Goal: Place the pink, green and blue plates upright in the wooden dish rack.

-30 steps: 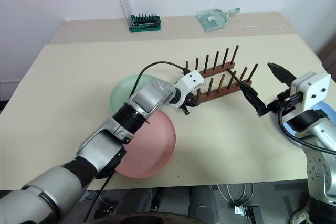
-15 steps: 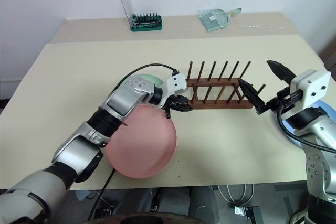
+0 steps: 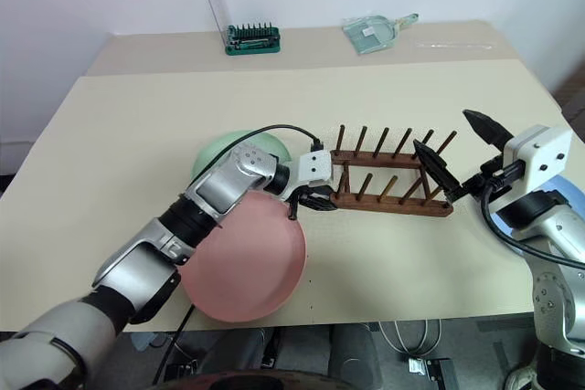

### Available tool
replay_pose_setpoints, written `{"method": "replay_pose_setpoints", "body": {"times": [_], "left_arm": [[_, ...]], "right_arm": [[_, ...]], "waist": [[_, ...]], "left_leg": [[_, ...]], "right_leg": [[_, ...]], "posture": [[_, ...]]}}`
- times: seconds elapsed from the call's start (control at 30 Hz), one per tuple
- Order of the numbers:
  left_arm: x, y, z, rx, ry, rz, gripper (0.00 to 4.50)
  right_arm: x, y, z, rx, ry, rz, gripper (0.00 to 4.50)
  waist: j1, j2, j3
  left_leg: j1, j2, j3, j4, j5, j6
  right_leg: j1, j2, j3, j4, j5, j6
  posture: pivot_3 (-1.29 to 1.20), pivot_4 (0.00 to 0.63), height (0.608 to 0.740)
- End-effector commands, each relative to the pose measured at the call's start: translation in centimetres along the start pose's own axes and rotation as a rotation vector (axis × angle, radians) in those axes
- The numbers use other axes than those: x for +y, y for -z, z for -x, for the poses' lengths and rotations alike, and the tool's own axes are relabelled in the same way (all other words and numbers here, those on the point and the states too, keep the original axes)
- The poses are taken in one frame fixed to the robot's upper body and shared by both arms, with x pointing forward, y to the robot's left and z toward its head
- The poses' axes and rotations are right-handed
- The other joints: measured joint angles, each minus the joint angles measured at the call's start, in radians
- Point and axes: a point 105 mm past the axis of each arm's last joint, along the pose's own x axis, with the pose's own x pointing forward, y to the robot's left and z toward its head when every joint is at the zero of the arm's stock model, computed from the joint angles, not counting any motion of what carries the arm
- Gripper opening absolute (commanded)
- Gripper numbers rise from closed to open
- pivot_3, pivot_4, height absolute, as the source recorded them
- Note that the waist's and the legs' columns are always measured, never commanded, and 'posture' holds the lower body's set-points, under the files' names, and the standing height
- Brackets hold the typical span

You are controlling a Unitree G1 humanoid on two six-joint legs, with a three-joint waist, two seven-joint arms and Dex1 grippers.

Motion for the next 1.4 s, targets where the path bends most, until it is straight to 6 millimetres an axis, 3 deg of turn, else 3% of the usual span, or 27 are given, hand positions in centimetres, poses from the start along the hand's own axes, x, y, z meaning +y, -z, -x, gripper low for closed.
{"method": "replay_pose_setpoints", "body": {"times": [0.03,0.07,0.3,0.33,0.47,0.5,0.67,0.83,1.0,1.1,1.23,1.33,1.4], "left_arm": [[0.0,-0.1,0.2,0.005,-0.005,0.006,0.69],[-0.2,-0.3,0.3,-0.009,0.019,0.072,0.69],[0.9,-0.9,0.9,-0.023,-0.051,0.106,4.18],[1.1,-1.0,1.3,-0.025,-0.058,0.135,4.44],[0.6,-1.3,3.6,-0.019,0.028,0.339,4.44],[1.2,-1.7,4.7,-0.029,0.008,0.357,4.44],[5.1,-2.1,8.6,-0.017,-0.204,0.332,4.44],[6.0,-2.4,10.1,-0.036,-0.245,0.309,4.44],[6.3,-1.8,14.1,-0.015,-0.25,0.303,4.44],[7.3,-1.1,15.5,0.005,-0.3,0.316,3.63],[7.8,0.4,17.7,0.076,-0.334,0.301,1.61],[6.7,-0.7,18.7,-0.004,-0.233,0.37,0.05],[5.3,-2.9,19.6,-0.128,-0.102,0.43,0.0]], "right_arm": [[0.1,-1.6,0.1,-0.051,-0.004,0.039,4.5],[0.1,-1.6,0.0,-0.052,-0.005,0.038,4.5],[0.0,-1.6,-0.4,-0.055,-0.012,0.039,4.5],[0.0,-1.6,-0.4,-0.055,-0.013,0.039,4.5],[0.0,-1.5,-0.3,-0.056,-0.014,0.034,4.5],[0.0,-1.5,-0.3,-0.057,-0.014,0.03,4.5],[-0.1,-1.5,-0.5,-0.059,-0.019,0.023,4.5],[-0.2,-1.6,-0.7,-0.067,-0.029,0.024,4.5],[0.0,-1.7,-0.6,-0.062,-0.053,0.01,4.5],[-0.1,-1.6,-0.6,-0.058,-0.054,0.008,4.5],[-0.2,-1.8,-0.7,-0.058,-0.054,0.012,4.5],[0.0,-1.8,-0.5,-0.058,-0.084,-0.017,4.5],[0.3,-1.9,-0.2,-0.058,-0.115,-0.07,3.92]], "waist": [[0.0,0.0,0.0],[0.0,0.0,0.0],[0.001,0.0,0.0],[0.001,0.0,0.0],[-0.002,0.0,0.0],[-0.003,0.0,0.0],[-0.001,0.0,0.0],[-0.001,0.0,0.0],[-0.013,0.0,0.0],[-0.02,0.0,0.0],[-0.026,0.0,0.001],[-0.03,0.0,0.001],[-0.028,-0.001,0.001]], "left_leg": [[0.0,0.0,0.0,0.0,0.0,0.0],[0.0,0.0,0.0,0.0,0.0,0.0],[0.0,0.0,0.0,0.0,0.0,0.0],[0.0,0.0,0.0,0.0,0.0,0.0],[0.0,0.0,0.0,0.0,0.0,0.0],[0.0,0.0,0.0,0.0,0.0,0.0],[0.0,0.0,0.0,0.0,0.001,-0.003],[0.0,0.0,0.0,0.0,0.002,-0.005],[-0.001,0.0,0.0,-0.001,0.003,-0.005],[-0.001,0.0,0.0,-0.001,0.003,-0.005],[-0.001,0.0,0.0,-0.001,0.002,-0.004],[-0.001,0.0,0.0,-0.002,0.003,-0.005],[-0.002,0.0,0.0,-0.001,0.002,-0.004]], "right_leg": [[0.0,0.0,0.0,0.0,0.0,0.0],[0.0,0.0,0.0,0.0,0.0,0.0],[0.0,0.0,0.0,0.0,0.0,0.0],[0.0,0.0,0.0,0.0,0.0,0.0],[0.0,0.0,0.0,0.0,0.0,0.0],[0.0,0.0,0.0,0.0,0.0,0.0],[-0.001,0.0,0.0,0.001,0.0,0.0],[-0.001,0.0,0.0,0.001,0.0,0.0],[-0.002,0.0,0.0,0.001,0.0,0.0],[-0.002,0.0,0.0,0.001,0.0,0.0],[-0.002,0.0,0.0,0.001,0.0,0.0],[-0.004,0.0,0.0,0.002,0.0,0.0],[-0.004,0.0,0.0,0.002,0.0,0.0]], "posture": [[0.0,0.15,0.74],[0.0,0.15,0.74],[0.0,0.15,0.74],[0.0,0.15,0.74],[0.0,0.15,0.74],[0.0,0.15,0.74],[0.0,0.15,0.74],[0.0,0.15,0.74],[0.0,0.15,0.74],[0.0,0.15,0.74],[0.0,0.15,0.74],[0.0,0.15,0.74],[0.0,0.15,0.74]]}}
